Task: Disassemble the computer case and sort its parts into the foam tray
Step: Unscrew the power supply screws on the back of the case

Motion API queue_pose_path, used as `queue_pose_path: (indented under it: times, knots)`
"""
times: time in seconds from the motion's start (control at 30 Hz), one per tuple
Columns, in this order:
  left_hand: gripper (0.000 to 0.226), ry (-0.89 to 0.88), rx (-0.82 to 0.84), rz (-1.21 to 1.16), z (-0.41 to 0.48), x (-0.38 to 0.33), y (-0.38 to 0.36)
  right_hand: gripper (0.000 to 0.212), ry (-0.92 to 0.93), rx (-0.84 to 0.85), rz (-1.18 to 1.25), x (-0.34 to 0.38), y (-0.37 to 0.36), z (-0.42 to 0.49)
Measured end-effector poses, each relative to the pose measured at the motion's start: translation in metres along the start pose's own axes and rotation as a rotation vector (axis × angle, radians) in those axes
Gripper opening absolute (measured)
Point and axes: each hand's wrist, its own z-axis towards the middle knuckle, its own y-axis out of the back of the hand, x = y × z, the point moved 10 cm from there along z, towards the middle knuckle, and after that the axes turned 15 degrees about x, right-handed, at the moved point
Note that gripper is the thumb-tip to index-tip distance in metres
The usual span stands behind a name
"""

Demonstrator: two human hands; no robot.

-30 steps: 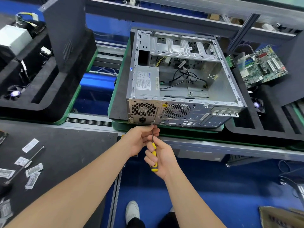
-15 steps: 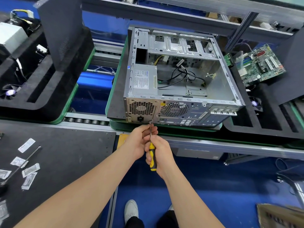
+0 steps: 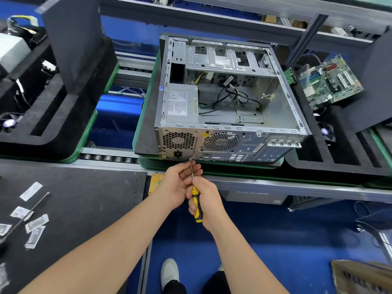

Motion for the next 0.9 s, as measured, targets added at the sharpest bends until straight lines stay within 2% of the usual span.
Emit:
queue_pose_path:
  times: [0.23,0.6,0.9]
  knots:
    - [0.016,0.019,-0.01,-0.024,-0.001,0.003,-0.004,0.036,0.026,-0.002,0.015,0.002,-0.005,0.001]
    - [0.015,0.062,0.006,-0.1,0.001,0.012,-0.006,0.031,0.02,-0.025,-0.033,0.0,0.003,0.0]
    - [0.013,0.065,0.096,-0.161,0.006,0.018,-0.013,0.032,0.014,-0.049,-0.097,0.001,0.013,-0.001]
